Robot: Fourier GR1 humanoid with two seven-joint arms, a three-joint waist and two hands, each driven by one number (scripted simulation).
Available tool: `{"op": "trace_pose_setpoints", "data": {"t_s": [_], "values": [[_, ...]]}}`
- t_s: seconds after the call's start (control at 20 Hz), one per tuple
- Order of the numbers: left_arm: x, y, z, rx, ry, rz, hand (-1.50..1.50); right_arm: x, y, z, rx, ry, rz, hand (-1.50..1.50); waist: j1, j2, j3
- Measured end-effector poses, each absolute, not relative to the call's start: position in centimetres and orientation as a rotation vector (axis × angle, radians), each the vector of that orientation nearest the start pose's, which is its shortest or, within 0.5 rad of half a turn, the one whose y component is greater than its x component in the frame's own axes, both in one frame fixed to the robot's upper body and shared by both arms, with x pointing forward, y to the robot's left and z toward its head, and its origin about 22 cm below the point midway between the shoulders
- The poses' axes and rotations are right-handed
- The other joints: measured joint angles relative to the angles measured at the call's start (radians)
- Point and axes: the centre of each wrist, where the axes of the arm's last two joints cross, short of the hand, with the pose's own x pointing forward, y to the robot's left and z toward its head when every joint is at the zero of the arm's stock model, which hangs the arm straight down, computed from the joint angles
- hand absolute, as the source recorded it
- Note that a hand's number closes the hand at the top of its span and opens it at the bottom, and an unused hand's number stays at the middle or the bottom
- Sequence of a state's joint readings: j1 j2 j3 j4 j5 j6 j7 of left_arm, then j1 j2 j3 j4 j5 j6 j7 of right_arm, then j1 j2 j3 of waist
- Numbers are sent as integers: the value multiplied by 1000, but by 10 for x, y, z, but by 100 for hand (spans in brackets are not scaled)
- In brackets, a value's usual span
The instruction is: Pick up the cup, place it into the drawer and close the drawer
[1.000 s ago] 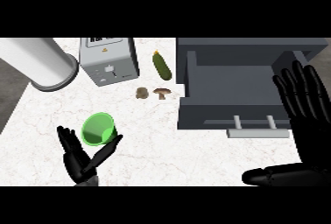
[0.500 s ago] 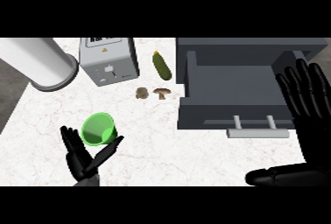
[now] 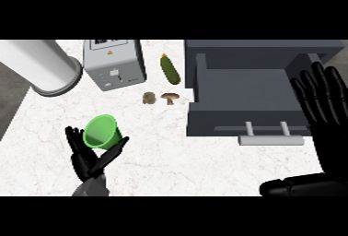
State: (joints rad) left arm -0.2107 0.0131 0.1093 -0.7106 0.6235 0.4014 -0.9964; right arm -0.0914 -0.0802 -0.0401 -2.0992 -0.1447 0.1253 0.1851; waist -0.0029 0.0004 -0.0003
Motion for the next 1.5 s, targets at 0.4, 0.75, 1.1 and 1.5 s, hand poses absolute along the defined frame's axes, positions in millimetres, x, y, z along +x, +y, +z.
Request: {"op": "trace_pose_setpoints", "data": {"t_s": [0.4,0.75,1.1,1.5], "values": [[243,226,-151,334,-1727,715,150,219,-238,144,166,-1997,143,-150,-2,0,0],[248,236,-153,278,-1792,703,150,228,-235,141,155,-1990,145,-150,0,1,0],[254,235,-148,323,-1847,668,150,221,-236,144,151,-2004,145,-150,-1,0,0],[263,266,-131,38,-1926,393,150,219,-242,145,159,-1998,134,-150,-1,-2,0]]}}
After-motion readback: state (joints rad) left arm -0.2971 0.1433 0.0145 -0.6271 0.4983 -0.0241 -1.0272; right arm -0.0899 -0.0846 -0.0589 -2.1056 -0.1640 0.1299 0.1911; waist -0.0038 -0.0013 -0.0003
